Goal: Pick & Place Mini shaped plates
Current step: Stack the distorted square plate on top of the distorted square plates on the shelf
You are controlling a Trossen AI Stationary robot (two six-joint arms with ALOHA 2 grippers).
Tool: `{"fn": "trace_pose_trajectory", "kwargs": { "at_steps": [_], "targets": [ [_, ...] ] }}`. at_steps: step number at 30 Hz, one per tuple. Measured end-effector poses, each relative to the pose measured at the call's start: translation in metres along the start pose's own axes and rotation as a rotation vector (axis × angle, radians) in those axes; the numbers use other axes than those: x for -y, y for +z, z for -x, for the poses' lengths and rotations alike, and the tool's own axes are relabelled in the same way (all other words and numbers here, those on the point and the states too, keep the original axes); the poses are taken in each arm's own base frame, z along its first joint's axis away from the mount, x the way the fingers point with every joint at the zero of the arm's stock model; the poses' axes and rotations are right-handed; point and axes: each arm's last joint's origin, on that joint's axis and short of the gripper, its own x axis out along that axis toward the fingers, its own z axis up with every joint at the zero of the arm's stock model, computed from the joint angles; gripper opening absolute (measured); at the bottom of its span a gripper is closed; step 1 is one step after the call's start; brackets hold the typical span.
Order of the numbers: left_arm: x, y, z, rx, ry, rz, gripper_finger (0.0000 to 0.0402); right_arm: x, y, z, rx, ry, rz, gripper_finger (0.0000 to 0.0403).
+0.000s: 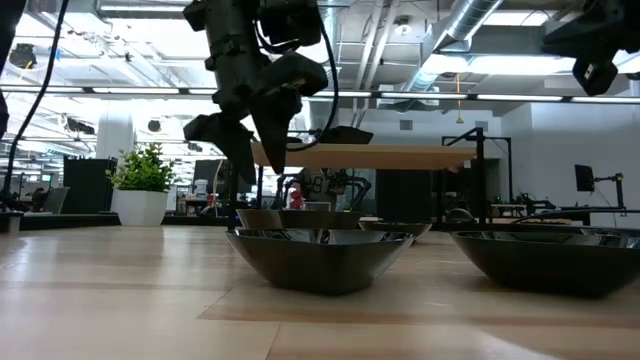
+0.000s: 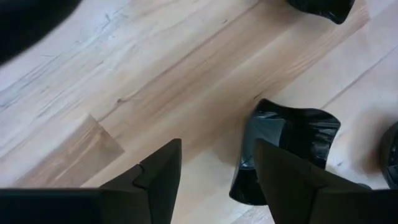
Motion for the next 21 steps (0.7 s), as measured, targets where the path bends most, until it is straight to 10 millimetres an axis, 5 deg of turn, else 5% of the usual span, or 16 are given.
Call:
{"fn": "trace_pose_trajectory", "kwargs": {
  "at_steps": [21],
  "targets": [
    [0.0061, 0.0049, 0.0005, 0.054, -0.059, -0.007, 0.0198, -0.0008, 0.0002, 0.0, -0.005, 0.023, 0.018, 0.0048]
  ]
}}
